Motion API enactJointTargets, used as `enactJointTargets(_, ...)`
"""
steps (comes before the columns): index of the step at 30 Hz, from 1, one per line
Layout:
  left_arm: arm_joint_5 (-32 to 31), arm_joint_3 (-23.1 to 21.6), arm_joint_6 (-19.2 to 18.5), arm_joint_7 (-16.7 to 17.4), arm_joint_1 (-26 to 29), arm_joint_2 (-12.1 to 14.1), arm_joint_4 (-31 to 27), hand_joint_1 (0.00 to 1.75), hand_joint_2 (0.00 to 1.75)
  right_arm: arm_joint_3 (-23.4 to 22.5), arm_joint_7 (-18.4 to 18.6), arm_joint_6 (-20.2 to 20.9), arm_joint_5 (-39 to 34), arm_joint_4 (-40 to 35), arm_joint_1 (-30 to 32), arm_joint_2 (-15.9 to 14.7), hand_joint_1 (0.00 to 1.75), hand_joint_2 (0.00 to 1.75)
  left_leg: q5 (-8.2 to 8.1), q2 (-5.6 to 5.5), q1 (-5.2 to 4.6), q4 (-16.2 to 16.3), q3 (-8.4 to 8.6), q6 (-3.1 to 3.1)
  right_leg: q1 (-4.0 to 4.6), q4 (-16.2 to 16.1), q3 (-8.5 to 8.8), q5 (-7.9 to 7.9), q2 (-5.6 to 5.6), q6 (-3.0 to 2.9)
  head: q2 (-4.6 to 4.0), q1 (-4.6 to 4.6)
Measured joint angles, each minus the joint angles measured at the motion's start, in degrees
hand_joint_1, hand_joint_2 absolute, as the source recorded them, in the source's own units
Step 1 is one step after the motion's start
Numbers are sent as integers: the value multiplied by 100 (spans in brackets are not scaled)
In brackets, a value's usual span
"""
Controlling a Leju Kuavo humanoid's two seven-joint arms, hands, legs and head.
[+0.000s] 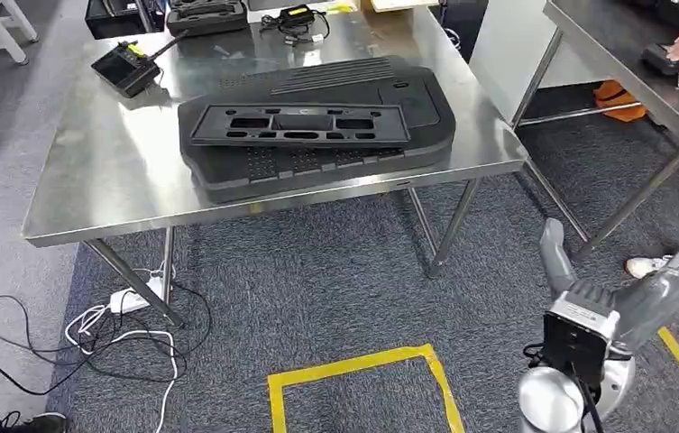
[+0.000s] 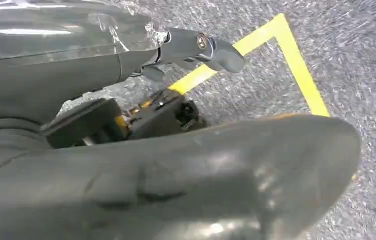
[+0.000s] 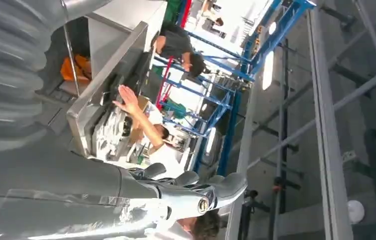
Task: Take the parts from the cabinet and place them on the table.
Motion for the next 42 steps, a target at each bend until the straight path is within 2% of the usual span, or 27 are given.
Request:
enactJointTargets(2, 26, 0, 2, 2, -26, 0, -2, 0, 0, 0, 26, 0, 31, 0, -16, 0, 0, 175, 110, 34, 64, -73, -47, 77, -6, 184, -80, -254, 15, 45, 0, 18)
enactJointTargets(5, 31, 2, -9, 0, -27, 0, -13, 0, 0, -2, 48, 0, 48, 2, -31, 2, 0, 175, 194, 54, 49, -49, -201, 130, -12, 1445, -549, -1016, 16, 107, 0, 105)
enactJointTargets(6, 33, 2, -15, -4, -18, 0, -13, 0, 0, -2, 50, 0, 48, 7, -31, 2, 0, 175, 219, 56, 48, -26, -257, 126, -12, 1734, -625, -1099, 16, 123, 0, 122)
enactJointTargets(8, 42, 0, -15, -4, -9, 0, -13, 0, 0, -2, 52, 0, 44, 17, -34, 2, 0, 175, 243, 56, 58, 28, -344, 103, -19, 1425, -355, -869, 14, 130, 0, 151)
enactJointTargets(10, 61, 2, -15, -13, -10, 0, -15, 0, 0, -2, 61, 0, 39, 24, -53, 4, 0, 175, 243, 50, 70, 112, -395, 85, -39, 352, 292, -429, 11, 122, 0, 208)
enactJointTargets(11, 72, 2, -13, -13, -11, 0, -15, 0, 0, -2, 66, 0, 37, 26, -80, 2, 0, 175, 244, 50, 60, 142, -432, 56, -40, 37, 443, -515, 15, 127, 0, 243)
enactJointTargets(12, 76, 2, -11, -13, -17, 0, -15, 0, 0, -2, 74, 0, 35, 31, -91, 4, 0, 175, 246, 39, 20, 218, -471, 17, -5, -14, 411, -461, 34, 66, 0, 276)
enactJointTargets(15, 79, 2, -9, -20, 0, 0, -17, 0, 0, -4, 87, 0, 33, 46, -97, 4, 0, 175, 326, 40, 36, 173, -489, -99, 16, 29, 354, -411, 48, -26, 0, 197)
enactJointTargets(16, 81, 0, -2, -20, -3, 0, -17, 0, 0, -4, 90, 0, 33, 48, -109, 9, 0, 175, 288, 28, 38, 213, -503, -134, -18, -40, 334, -358, 34, -95, 0, 210)
enactJointTargets(18, 81, 0, 2, -20, -1, 0, -17, 0, 0, -4, 98, 2, 26, 57, -133, 20, 0, 175, -90, 13, 48, 583, -652, -197, -32, -32, 273, -295, 15, -169, 0, 153)
enactJointTargets(20, 81, 0, 2, -20, 1, 0, -17, 0, 0, -4, 96, 2, 22, 72, -134, 28, 0, 175, -597, 14, 73, 1437, -960, -233, -17, -27, 184, -234, 2, -198, 0, 65)
enactJointTargets(21, 79, 0, 0, -17, 3, 0, -17, 0, 0, -4, 94, 2, 13, 85, -138, 28, 0, 175, -766, 14, 74, 1829, -1080, -239, -10, -22, 132, -202, -1, -200, 0, 48)
enactJointTargets(22, 79, 0, 0, -9, 4, 0, -17, 0, 0, -4, 83, 2, 9, 96, -138, 31, 0, 175, -785, 13, 72, 1959, -1090, -235, -6, -13, 91, -176, -2, -195, 0, 35)
enactJointTargets(23, 79, 0, -7, -2, 4, 0, -17, 0, 0, -4, 79, 2, -2, 107, -139, 31, 0, 175, -676, 13, 71, 1803, -957, -217, -5, -6, 54, -151, -2, -187, 0, 22)
enactJointTargets(26, 81, 0, -13, 15, -9, 2, -17, 0, 0, -4, 63, 2, -31, 133, -162, 35, 0, 175, -47, 3, 54, 198, 25, -97, -6, 14, 25, -105, 4, -141, 0, -9)
enactJointTargets(27, 83, 0, -9, 31, -27, 9, -17, 0, 0, -4, 61, 2, -37, 140, -180, 35, 0, 175, -123, 3, 35, -5, 88, -79, 23, 32, 10, -86, 0, -103, 0, -4)
enactJointTargets(30, 90, 0, 13, 53, -27, 9, -17, 0, 0, -4, 59, 2, -57, 168, -224, 37, 0, 175, -38, 0, -23, 23, 20, -21, -18, 4, -1, -19, -12, -8, 0, -7)
enactJointTargets(31, 92, 0, 24, 61, -21, 7, -20, 0, 0, -4, 57, 2, -59, 175, -225, 37, 0, 175, 11, 6, -6, -5, 1, 35, 3, -7, -3, 17, -9, 37, 0, -4)
enactJointTargets(32, 90, 0, 24, 66, -31, 9, -17, 0, 0, -4, 57, 2, -59, 181, -229, 37, 0, 175, 83, 32, 39, -61, -19, 83, -8, 23, -37, -49, 4, 61, 0, -7)
enactJointTargets(33, 92, 0, 28, 68, -41, 9, -17, 0, 0, -7, 57, 2, -63, 186, -234, 37, 0, 175, 128, 40, 36, -63, -77, 127, -15, 200, -120, -282, 9, 77, 0, 5)
enactJointTargets(35, 87, 0, 33, 70, -52, 7, -20, 0, 0, -7, 35, 2, -90, 203, -236, 37, 0, 175, 198, 49, 27, -47, -207, 171, -16, 1092, -454, -914, 10, 111, 0, 68)
enactJointTargets(36, 81, 0, 26, 68, -50, 7, -20, 0, 0, -11, 20, 2, -107, 216, -236, 35, 0, 175, 229, 54, 16, -33, -266, 176, -15, 1518, -584, -1105, 10, 130, 0, 77)
enactJointTargets(37, 76, 0, 20, 66, -46, 9, -20, 0, 0, -18, 9, 2, -120, 225, -236, 35, 0, 175, 258, 55, 11, -6, -333, 173, -14, 1776, -630, -1151, 10, 138, 0, 83)
enactJointTargets(38, 74, 0, 11, 61, -44, 9, -20, 0, 0, -20, 0, 2, -131, 230, -236, 35, 0, 175, 274, 55, 11, 23, -384, 168, -14, 1743, -559, -1073, 9, 137, 0, 81)
enactJointTargets(39, 74, 0, 2, 55, -43, 9, -20, 0, 0, -22, -4, 2, -140, 240, -236, 35, 0, 175, 288, 55, 11, 59, -440, 161, -14, 1419, -301, -874, 9, 127, 0, 90)
enactJointTargets(41, 72, 0, 0, 48, -47, 9, -20, 0, 0, -22, -11, 2, -140, 247, -241, 35, 0, 175, 302, 52, 12, 135, -510, 142, -15, 291, 422, -489, 6, 88, 0, 107)
enactJointTargets(42, 72, 0, -2, 42, -48, 9, -20, 0, 0, -22, -20, 2, -140, 256, -258, 35, 0, 175, 315, 51, 0, 164, -545, 119, -2, -104, 621, -611, 7, 53, 0, 144)
